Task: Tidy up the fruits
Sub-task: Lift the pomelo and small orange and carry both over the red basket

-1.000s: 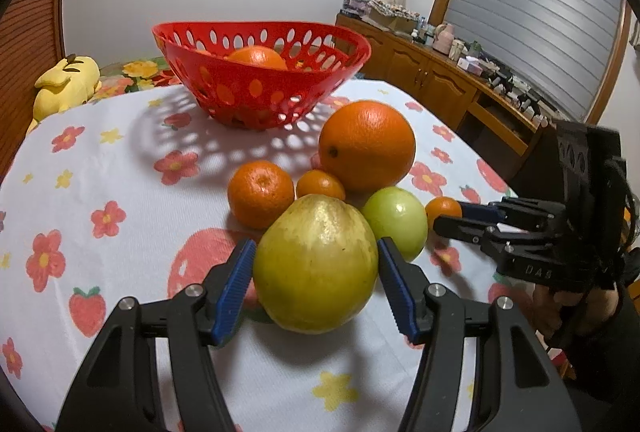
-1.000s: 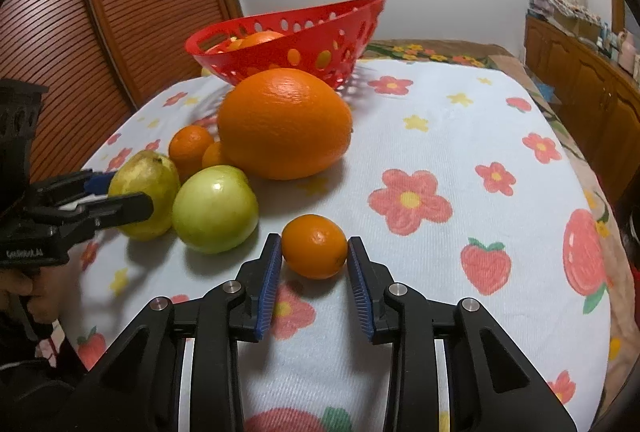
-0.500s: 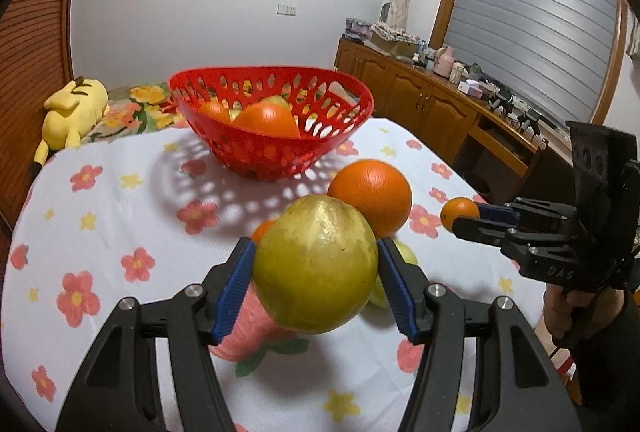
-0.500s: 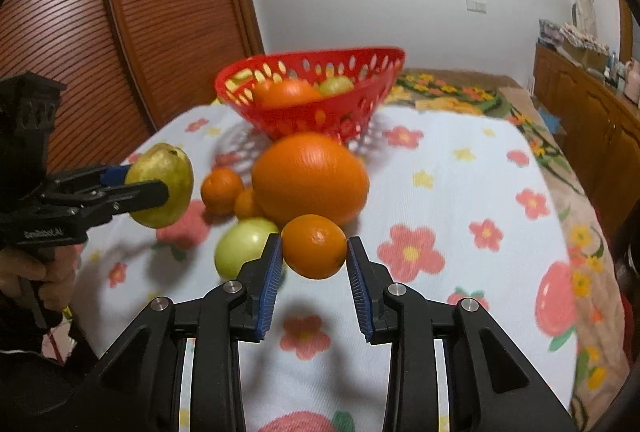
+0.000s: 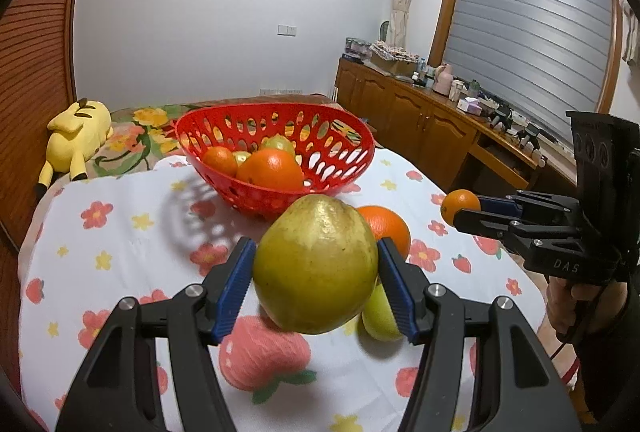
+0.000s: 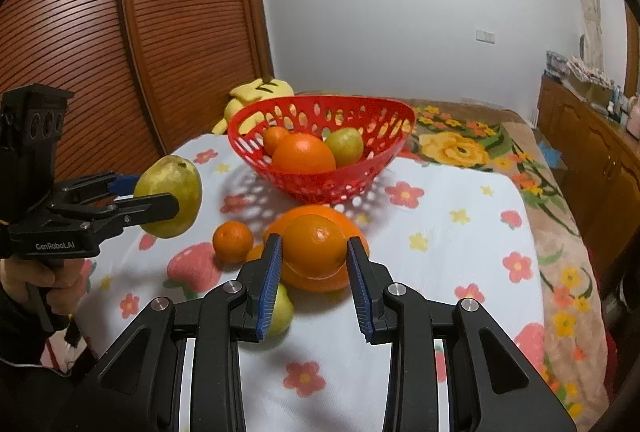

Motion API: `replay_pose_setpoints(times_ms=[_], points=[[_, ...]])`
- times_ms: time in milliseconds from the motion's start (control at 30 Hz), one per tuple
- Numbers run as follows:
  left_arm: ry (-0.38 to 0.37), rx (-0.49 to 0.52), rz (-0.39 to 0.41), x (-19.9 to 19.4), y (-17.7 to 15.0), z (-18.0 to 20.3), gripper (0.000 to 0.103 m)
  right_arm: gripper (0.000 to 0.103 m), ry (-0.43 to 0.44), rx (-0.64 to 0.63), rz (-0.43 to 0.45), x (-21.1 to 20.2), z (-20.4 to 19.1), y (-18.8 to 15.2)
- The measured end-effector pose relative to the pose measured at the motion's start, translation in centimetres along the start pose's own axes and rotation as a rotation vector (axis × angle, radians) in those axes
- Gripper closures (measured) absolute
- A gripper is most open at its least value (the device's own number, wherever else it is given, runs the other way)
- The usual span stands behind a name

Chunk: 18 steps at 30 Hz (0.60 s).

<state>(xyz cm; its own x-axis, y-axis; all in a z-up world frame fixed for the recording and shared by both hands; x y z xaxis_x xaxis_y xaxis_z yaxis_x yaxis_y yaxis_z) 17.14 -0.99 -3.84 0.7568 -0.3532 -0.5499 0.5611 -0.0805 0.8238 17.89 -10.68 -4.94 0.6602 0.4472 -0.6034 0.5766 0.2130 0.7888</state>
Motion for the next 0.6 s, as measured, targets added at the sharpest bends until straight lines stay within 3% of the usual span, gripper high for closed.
replay_pose_setpoints(times_ms=[600], points=[[0.033, 0.013, 0.01, 2.4, 4.0, -2.5, 0.042, 0.071, -0.01, -0.092, -0.014, 4.3, 0.4, 6.1]])
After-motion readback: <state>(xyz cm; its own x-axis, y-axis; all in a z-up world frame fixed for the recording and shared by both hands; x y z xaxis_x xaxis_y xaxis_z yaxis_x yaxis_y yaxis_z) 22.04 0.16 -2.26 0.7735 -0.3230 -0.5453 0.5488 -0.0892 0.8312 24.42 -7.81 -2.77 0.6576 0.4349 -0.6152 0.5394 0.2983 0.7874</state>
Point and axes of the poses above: each gripper's, at about its wrist camera, not at the fingertips, and x roughly the way its jaws point, z to its right, y to its top, the point moved 6 cm from there along x, roughly the way its jaws point, and after that the axes turned 4 degrees about x, right-handed, at the moved point
